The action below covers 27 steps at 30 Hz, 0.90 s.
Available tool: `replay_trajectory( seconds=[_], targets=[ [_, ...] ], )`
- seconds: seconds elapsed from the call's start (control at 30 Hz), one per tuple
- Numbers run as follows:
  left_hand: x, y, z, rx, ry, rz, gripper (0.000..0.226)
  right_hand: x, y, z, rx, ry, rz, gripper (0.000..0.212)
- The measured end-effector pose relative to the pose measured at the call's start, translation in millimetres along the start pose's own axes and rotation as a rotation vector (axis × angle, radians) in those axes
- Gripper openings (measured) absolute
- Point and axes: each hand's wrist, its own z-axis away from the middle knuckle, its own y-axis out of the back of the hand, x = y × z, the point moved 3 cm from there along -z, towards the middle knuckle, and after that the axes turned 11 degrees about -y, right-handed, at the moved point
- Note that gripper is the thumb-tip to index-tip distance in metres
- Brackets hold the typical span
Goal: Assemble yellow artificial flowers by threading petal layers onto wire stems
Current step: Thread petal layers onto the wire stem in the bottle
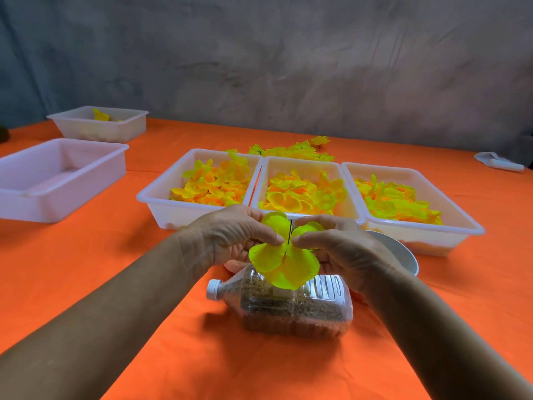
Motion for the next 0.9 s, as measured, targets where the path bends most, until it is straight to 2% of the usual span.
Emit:
replay_trajectory(
  seconds=[0.43, 0.57, 0.83, 0.9],
  targets=[
    [-4.8, 0.8, -7.5, -0.007, 0.013, -0.053, 0.027, -0.3, 1.0, 0.3, 0.096, -0.013, 0.16, 0.028],
    [-5.5, 0.1, -7.1, -0.002, 0.014, -0.086, 0.031, 1.5, 0.9, -1.6, 0.111, -0.028, 0.181, 0.031],
    [-5.6, -1.0, -6.8, 0.011, 0.019, -0.106, 0.024, -1.0, 1.1, -0.8, 0.163, 0.019, 0.281, 0.037],
    [-5.6, -1.3, -6.3, 0.016, 0.012, -0.126, 0.029, -1.3, -0.1, 0.4, 0.159, 0.026, 0.296, 0.038]
  ],
)
